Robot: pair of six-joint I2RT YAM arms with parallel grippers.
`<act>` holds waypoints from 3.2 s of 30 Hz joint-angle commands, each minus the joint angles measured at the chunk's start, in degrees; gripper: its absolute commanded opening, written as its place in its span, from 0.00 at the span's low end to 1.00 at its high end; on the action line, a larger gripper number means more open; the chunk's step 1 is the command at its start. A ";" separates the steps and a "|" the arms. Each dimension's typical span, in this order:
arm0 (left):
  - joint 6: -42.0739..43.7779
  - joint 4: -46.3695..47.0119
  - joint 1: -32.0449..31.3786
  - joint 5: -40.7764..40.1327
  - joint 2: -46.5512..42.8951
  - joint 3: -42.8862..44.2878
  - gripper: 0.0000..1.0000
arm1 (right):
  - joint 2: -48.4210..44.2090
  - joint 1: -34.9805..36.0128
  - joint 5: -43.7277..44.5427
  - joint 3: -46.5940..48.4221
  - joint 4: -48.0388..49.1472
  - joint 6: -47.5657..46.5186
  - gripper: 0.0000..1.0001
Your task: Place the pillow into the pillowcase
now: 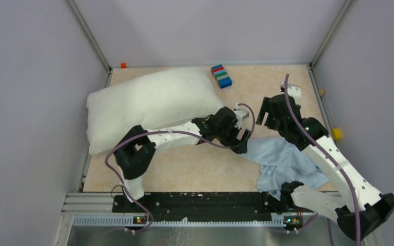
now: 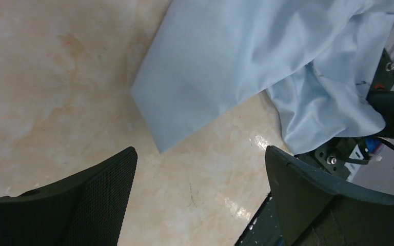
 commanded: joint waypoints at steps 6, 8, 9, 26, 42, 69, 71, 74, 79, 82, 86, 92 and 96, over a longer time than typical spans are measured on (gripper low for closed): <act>-1.82 4.75 -3.25 -0.69 13.22 9.49 0.97 | -12.89 0.08 15.46 -12.86 -13.51 14.81 0.84; -2.57 4.79 -3.32 -2.84 15.13 10.27 0.91 | -12.86 0.08 15.52 -12.97 -12.04 15.17 0.90; -2.74 4.36 -3.28 -4.37 15.84 10.76 0.88 | -12.62 -0.15 15.73 -13.58 -10.91 16.24 0.92; -2.65 2.92 -3.29 -10.84 17.90 10.07 0.10 | -9.22 -7.83 7.93 -31.64 5.62 21.94 0.27; 1.17 -5.91 9.02 -21.28 -6.96 5.75 0.00 | 14.44 -4.05 -4.57 21.49 3.55 -4.65 0.00; 15.40 16.27 8.86 -1.08 -16.48 0.83 0.96 | 21.71 -3.74 -18.08 50.80 -3.54 -11.21 0.00; 15.92 17.78 8.65 -5.30 -14.97 1.38 0.99 | 21.35 -3.33 -18.94 51.02 -3.75 -11.13 0.00; 17.46 20.52 8.66 -6.53 -12.85 2.62 0.99 | 20.35 -3.01 -19.69 50.73 -3.83 -10.88 0.00; 16.88 23.30 8.57 -13.98 -9.10 5.07 0.95 | 18.42 -2.91 -20.67 50.00 -4.15 -10.42 0.00; 16.25 27.19 8.57 -17.14 -9.07 4.44 0.70 | 17.15 -2.86 -20.70 47.90 -4.25 -10.34 0.00; 14.32 27.80 7.98 -16.24 -11.44 4.20 0.00 | 14.61 -2.91 -17.08 44.75 -4.44 -11.01 0.00; 23.31 27.85 1.08 -15.36 -25.54 -0.85 0.00 | 12.17 -2.91 -14.51 47.15 -5.05 -15.63 0.00; 23.92 25.84 -0.90 -12.99 -35.48 0.04 0.00 | 11.17 -2.91 -15.22 51.27 -4.61 -19.10 0.00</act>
